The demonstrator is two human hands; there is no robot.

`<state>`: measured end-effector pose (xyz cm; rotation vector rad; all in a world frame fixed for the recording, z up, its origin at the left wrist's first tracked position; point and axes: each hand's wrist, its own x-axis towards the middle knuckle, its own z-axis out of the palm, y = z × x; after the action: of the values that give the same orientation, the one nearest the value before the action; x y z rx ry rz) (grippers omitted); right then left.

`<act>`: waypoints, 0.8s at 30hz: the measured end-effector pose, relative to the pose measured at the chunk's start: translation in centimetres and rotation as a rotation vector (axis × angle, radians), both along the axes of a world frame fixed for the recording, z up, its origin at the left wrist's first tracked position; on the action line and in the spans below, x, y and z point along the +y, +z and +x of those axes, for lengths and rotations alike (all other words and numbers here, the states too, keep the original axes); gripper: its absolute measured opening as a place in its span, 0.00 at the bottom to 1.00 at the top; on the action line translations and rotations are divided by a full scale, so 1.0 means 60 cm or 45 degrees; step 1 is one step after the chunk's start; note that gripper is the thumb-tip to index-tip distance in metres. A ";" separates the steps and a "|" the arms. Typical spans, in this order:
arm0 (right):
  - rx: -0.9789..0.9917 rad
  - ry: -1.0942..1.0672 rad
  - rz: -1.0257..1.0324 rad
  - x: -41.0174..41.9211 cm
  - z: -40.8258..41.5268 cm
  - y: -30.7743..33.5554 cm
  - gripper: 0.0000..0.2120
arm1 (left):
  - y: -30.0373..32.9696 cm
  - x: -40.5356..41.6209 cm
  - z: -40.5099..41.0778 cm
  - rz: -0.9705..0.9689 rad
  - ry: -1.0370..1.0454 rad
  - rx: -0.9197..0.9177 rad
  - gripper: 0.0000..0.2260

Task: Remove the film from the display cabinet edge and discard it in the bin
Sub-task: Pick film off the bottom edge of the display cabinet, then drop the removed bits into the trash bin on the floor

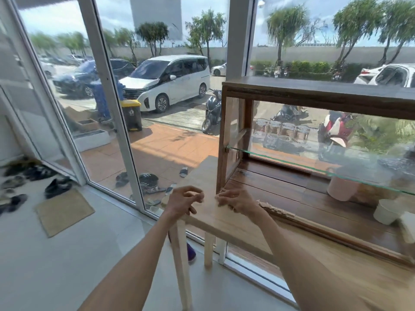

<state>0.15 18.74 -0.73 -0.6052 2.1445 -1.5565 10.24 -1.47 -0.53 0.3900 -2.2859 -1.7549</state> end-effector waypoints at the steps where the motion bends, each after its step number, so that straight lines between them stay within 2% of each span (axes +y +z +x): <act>1: -0.005 0.045 0.000 -0.007 0.009 -0.004 0.07 | -0.003 -0.005 0.020 0.032 0.036 -0.005 0.08; 3: -0.023 0.136 -0.006 -0.022 0.029 -0.013 0.11 | -0.010 -0.017 0.063 0.070 0.116 -0.019 0.08; 9: -0.171 0.333 -0.040 -0.096 0.112 -0.030 0.11 | -0.050 -0.058 0.191 0.104 0.295 -0.118 0.09; 18: -0.261 0.502 0.119 -0.225 0.235 -0.113 0.13 | -0.157 -0.140 0.364 0.231 0.607 -0.235 0.05; 24: -0.320 0.620 0.275 -0.300 0.305 -0.203 0.14 | -0.255 -0.173 0.461 0.329 0.753 -0.371 0.06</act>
<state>18.45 0.73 -12.90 -0.7446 1.7753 -1.0615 37.93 -11.85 -15.80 1.2936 -1.8177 -1.7432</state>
